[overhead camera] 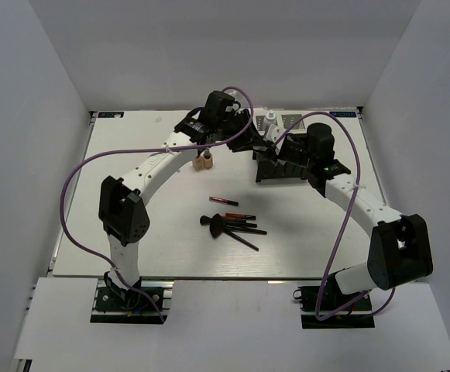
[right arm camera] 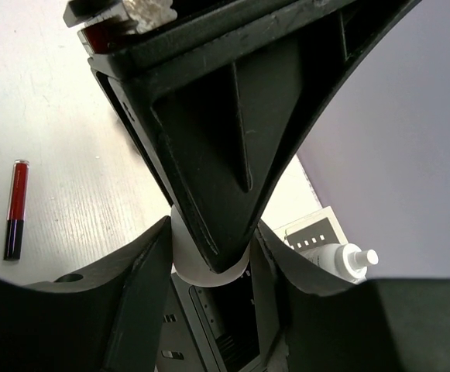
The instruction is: Organize the makeup
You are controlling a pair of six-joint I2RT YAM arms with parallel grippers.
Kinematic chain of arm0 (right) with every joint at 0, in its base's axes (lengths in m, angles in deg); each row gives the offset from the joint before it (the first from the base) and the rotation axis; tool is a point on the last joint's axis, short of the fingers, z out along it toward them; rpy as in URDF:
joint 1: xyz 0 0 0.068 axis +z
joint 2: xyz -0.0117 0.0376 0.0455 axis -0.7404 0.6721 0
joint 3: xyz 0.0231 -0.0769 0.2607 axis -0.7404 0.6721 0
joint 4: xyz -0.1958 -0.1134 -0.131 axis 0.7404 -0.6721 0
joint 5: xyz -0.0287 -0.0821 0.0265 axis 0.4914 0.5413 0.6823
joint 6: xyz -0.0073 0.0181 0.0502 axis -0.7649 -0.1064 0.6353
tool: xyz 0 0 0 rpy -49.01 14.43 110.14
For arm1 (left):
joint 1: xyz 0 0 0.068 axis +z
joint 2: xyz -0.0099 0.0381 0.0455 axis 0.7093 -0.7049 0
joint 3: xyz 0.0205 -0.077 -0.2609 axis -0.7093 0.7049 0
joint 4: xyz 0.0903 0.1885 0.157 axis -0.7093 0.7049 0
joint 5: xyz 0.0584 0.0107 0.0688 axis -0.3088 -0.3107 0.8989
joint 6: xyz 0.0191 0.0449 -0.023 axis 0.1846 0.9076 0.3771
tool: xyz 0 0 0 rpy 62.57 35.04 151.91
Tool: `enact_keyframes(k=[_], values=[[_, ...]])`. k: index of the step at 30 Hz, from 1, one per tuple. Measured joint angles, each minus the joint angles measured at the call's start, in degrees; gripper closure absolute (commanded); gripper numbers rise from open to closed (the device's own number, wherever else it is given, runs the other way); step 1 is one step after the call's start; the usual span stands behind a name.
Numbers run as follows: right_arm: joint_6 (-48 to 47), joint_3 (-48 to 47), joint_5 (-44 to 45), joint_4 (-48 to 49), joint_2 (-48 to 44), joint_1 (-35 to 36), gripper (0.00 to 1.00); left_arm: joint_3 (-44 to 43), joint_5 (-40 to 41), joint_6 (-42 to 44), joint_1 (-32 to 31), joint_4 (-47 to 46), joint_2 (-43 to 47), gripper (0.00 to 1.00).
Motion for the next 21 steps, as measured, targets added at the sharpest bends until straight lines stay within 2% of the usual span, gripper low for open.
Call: enact_keyframes(k=[7, 10, 11, 13, 18, 21], values=[[0.1, 0.0, -0.4, 0.0, 0.0, 0.0, 0.66, 0.0, 0.0, 0.0, 0.0, 0.0, 0.0, 0.93], [0.2, 0.0, -0.6, 0.0, 0.0, 0.0, 0.68, 0.0, 0.0, 0.0, 0.0, 0.1, 0.0, 0.73], [0.3, 0.0, -0.7, 0.0, 0.0, 0.0, 0.68, 0.0, 0.0, 0.0, 0.0, 0.1, 0.0, 0.61], [0.5, 0.0, -0.7, 0.0, 0.0, 0.0, 0.68, 0.0, 0.0, -0.1, 0.0, 0.2, 0.0, 0.46], [0.9, 0.0, -0.8, 0.3, 0.0, -0.2, 0.69, 0.0, 1.4, -0.3, 0.1, 0.9, 0.0, 0.24], [1.0, 0.0, -0.9, 0.6, 0.0, -0.4, 0.69, 0.0, 3.3, -0.6, 0.4, 1.6, 0.6, 0.21]])
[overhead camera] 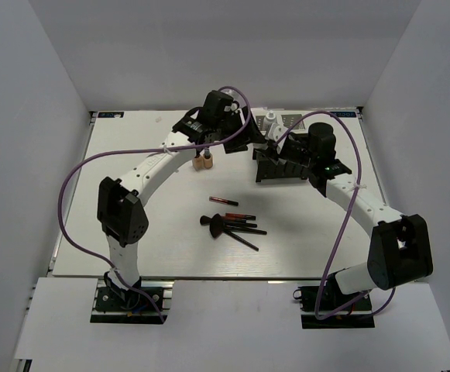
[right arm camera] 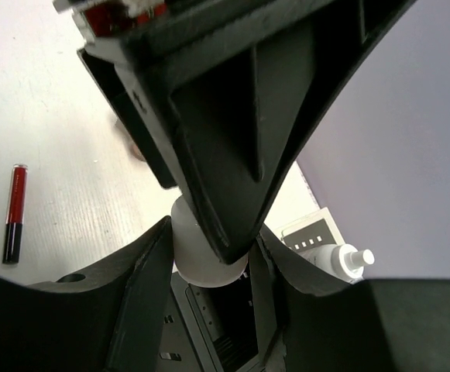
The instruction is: Organize the makeup
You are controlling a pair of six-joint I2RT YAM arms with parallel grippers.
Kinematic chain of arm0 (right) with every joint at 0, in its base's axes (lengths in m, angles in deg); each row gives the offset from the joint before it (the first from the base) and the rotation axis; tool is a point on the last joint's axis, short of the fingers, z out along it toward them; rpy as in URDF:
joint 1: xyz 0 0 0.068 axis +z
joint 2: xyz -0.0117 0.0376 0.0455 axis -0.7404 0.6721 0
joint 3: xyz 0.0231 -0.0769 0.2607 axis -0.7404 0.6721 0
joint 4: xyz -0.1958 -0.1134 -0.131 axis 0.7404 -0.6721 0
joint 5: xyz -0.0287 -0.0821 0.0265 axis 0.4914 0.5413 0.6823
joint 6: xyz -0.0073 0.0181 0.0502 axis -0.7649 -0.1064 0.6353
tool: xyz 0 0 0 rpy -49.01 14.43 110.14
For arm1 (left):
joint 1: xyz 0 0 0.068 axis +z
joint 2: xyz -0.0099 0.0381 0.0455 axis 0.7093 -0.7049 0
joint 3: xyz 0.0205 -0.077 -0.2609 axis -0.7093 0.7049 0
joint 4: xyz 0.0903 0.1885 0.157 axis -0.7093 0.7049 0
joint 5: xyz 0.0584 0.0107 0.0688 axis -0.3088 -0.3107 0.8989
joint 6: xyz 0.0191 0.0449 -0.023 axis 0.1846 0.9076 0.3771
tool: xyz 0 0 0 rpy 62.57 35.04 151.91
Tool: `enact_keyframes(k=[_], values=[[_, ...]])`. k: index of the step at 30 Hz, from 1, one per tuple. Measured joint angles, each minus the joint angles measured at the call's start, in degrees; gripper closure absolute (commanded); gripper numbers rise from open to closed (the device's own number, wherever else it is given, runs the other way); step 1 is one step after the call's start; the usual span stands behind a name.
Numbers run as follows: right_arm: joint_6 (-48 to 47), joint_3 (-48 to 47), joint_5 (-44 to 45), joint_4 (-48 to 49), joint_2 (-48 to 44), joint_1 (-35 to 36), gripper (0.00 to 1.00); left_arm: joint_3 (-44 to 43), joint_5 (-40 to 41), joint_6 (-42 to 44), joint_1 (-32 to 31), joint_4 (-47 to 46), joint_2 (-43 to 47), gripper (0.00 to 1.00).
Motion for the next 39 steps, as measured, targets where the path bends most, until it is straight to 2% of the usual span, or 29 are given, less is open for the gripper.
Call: enact_keyframes(k=[1, 5, 7, 15, 21, 28, 32, 39], values=[[0.0, 0.0, 0.0, 0.2, 0.0, 0.0, 0.69, 0.0, 0.3, -0.1, 0.0, 0.0, 0.2, 0.17], [0.3, 0.0, -0.3, 0.9, -0.1, 0.0, 0.69, 0.0, 4.2, -0.5, 0.1, 0.5, 2.4, 0.14], [0.7, 0.0, -0.4, 0.8, -0.1, 0.0, 0.69, 0.1, 6.6, -0.8, 0.4, 0.2, 4.3, 0.07], [4.6, 0.0, -0.3, 1.5, 0.3, -0.2, 0.69, 7.1, 19.2, -1.1, 2.1, -4.2, 20.3, 0.05], [16.0, -6.6, 0.5, 3.8, 7.5, -2.8, 0.70, 19.3, 24.3, -1.2, 2.6, -6.6, 33.6, 0.05], [32.2, -17.9, 2.1, 7.7, 17.2, -6.6, 0.71, 35.4, 27.5, -3.4, 2.6, -4.5, 45.2, 0.05], [40.2, -22.4, 2.1, 9.9, 21.8, -8.1, 0.71, 39.9, 29.0, -5.2, 2.6, -3.5, 49.8, 0.05], [50.0, -26.9, 1.9, 13.2, 28.4, -10.1, 0.70, 40.4, 30.4, -6.3, 2.6, -3.1, 52.0, 0.04]])
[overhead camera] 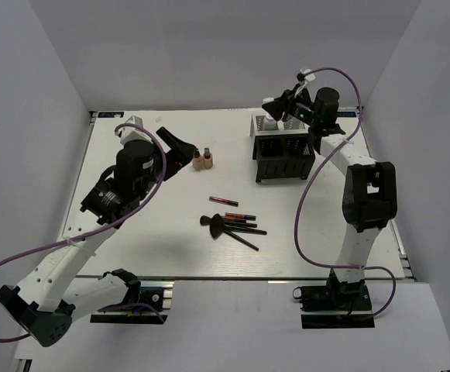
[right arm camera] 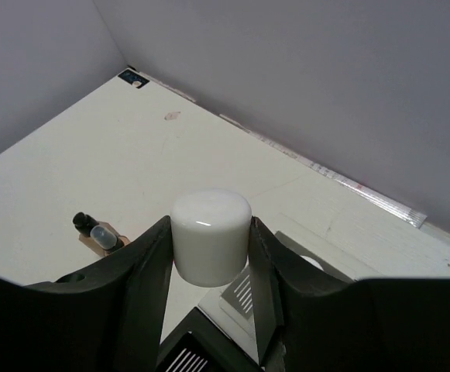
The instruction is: Organize the makeup
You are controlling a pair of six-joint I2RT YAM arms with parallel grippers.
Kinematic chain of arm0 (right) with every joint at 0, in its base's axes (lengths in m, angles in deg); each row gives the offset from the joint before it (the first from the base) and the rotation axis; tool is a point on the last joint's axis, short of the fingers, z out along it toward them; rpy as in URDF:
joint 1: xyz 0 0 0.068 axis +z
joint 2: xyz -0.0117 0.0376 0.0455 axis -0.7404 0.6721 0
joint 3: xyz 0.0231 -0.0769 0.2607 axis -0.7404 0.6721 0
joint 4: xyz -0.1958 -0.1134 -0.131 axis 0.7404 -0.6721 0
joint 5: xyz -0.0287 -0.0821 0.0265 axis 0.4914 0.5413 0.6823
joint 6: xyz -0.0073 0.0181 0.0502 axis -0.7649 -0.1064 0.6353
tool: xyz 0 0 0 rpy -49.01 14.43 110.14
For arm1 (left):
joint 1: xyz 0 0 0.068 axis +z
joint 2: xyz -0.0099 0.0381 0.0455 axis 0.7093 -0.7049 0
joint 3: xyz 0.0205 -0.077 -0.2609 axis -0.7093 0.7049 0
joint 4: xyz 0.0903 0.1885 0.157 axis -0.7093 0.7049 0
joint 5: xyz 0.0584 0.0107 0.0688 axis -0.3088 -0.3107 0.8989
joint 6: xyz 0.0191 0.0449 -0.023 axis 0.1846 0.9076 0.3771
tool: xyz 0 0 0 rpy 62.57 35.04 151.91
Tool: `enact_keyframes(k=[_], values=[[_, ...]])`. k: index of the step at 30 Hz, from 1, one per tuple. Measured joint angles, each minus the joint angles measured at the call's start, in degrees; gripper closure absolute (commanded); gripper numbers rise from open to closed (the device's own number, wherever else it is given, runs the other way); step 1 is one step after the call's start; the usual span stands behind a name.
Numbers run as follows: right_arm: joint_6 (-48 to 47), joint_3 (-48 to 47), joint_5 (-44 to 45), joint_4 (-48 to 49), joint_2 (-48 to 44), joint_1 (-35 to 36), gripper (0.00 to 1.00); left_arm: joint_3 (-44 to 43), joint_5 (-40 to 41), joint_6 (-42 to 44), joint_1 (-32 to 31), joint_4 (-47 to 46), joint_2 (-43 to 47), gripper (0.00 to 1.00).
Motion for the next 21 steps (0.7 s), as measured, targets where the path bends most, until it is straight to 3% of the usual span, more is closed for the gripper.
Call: enact_keyframes(k=[21], values=[[10.3, -5.6, 0.0, 3.2, 9.7, -3.1, 0.71, 1.8, 0.0, -1.3, 0.0, -0.3, -1.8, 0.04]])
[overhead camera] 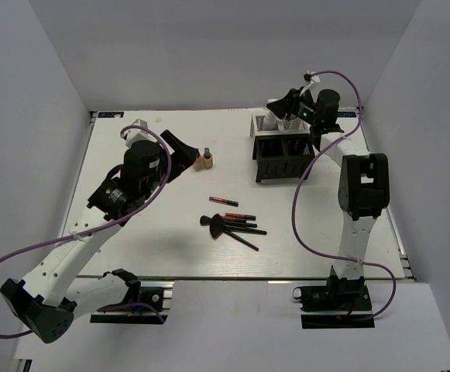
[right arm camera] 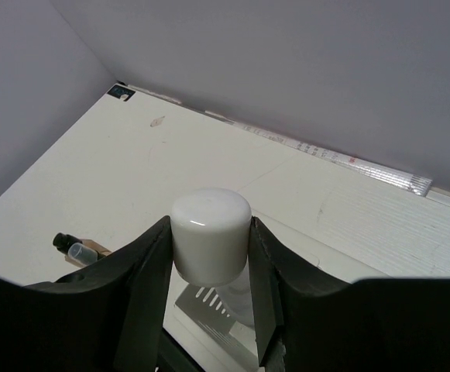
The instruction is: Organize the makeup
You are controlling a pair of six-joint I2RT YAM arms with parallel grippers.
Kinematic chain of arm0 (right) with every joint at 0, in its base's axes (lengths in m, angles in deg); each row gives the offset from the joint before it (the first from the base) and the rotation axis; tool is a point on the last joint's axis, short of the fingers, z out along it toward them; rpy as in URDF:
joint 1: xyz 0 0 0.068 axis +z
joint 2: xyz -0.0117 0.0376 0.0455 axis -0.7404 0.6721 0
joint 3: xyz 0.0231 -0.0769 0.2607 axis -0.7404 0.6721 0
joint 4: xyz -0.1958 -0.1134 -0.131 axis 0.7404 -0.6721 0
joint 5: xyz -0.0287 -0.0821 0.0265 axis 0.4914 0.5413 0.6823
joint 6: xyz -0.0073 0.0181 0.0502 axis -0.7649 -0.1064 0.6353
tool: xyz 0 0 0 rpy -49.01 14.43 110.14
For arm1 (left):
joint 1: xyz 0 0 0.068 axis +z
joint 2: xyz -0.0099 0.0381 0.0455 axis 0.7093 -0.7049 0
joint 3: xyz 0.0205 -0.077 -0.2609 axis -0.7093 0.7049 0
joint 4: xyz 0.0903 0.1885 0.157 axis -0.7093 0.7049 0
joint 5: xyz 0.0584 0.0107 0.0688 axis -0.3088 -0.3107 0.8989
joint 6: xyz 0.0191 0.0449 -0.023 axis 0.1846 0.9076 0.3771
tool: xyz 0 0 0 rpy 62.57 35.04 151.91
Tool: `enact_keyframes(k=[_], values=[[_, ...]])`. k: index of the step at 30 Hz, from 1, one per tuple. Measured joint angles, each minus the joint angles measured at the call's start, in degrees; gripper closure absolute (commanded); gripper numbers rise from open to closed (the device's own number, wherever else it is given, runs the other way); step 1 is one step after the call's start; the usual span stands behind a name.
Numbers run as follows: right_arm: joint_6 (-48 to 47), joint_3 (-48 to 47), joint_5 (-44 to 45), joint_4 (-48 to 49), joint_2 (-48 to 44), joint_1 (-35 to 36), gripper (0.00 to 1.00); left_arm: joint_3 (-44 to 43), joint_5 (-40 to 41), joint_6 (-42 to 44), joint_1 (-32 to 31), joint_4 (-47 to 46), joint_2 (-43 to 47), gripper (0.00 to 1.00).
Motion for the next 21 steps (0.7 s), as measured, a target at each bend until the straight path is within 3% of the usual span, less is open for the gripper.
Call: enact_keyframes(k=[21], values=[[-1.9, -1.2, 0.0, 1.2, 3.3, 0.1, 0.70, 0.0, 0.0, -0.6, 0.0, -0.1, -1.8, 0.04]])
